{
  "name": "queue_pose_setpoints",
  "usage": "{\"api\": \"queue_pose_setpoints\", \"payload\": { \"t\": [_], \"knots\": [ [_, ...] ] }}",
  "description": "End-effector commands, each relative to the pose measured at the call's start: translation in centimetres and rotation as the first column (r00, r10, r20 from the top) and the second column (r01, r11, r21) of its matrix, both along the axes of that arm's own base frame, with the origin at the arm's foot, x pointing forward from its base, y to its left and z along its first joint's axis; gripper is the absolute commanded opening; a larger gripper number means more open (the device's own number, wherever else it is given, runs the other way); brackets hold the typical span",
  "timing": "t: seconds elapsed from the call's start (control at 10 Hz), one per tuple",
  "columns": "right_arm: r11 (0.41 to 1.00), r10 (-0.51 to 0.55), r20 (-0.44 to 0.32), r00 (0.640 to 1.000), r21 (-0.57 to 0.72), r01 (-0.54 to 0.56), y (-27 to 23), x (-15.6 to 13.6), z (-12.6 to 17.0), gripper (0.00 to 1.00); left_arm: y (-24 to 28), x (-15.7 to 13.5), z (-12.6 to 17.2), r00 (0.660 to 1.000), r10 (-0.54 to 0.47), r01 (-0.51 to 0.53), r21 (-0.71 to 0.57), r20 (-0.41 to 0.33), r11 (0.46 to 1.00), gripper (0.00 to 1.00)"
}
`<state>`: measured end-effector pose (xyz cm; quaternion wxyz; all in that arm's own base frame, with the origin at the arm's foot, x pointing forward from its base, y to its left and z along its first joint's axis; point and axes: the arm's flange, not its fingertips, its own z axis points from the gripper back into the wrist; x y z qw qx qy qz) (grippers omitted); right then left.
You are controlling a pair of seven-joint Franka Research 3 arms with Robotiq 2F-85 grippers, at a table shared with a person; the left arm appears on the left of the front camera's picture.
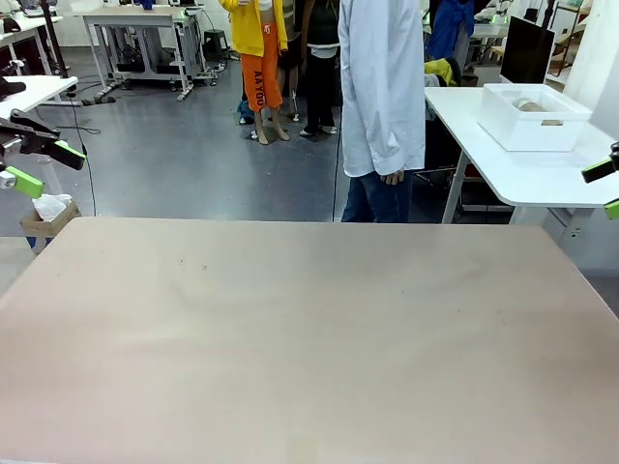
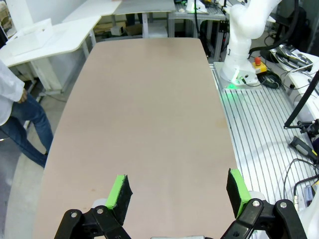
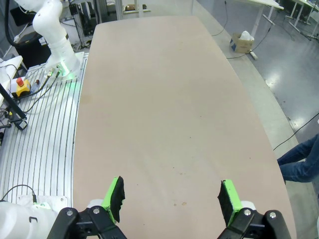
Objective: Stack the cups and store them in the basket.
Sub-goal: Place the stack of Reusable plastic cups into the Pantry Basket.
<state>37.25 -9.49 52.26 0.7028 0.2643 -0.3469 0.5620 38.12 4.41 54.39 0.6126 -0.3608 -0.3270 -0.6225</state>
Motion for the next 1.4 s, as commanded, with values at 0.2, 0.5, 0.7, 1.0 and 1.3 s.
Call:
{"api": "queue_pose_setpoints", "payload": {
  "t": [0.2,0.5,0.7,1.0,1.3],
  "knots": [
    [1.0,-0.006,-0.006,1.0,0.019,0.006,-0.03,0.13,0.45,1.0,-0.16,-0.1,0.35,1.0,0.008,-0.008,-0.003,-0.004,1.0,1.0],
    [1.0,-0.006,-0.006,1.0,0.019,0.006,-0.03,0.13,0.45,1.0,-0.16,-0.1,0.35,1.0,0.008,-0.008,-0.003,-0.004,1.0,1.0],
    [1.0,-0.006,-0.006,1.0,0.019,0.006,-0.03,0.13,0.45,1.0,-0.16,-0.1,0.35,1.0,0.008,-0.008,-0.003,-0.004,1.0,1.0],
    [1.0,-0.006,-0.006,1.0,0.019,0.006,-0.03,0.13,0.45,1.0,-0.16,-0.1,0.35,1.0,0.008,-0.008,-0.003,-0.004,1.0,1.0],
    [1.0,-0.006,-0.006,1.0,0.019,0.006,-0.03,0.13,0.45,1.0,-0.16,-0.1,0.35,1.0,0.008,-0.008,-0.003,-0.004,1.0,1.0]
  ]
}}
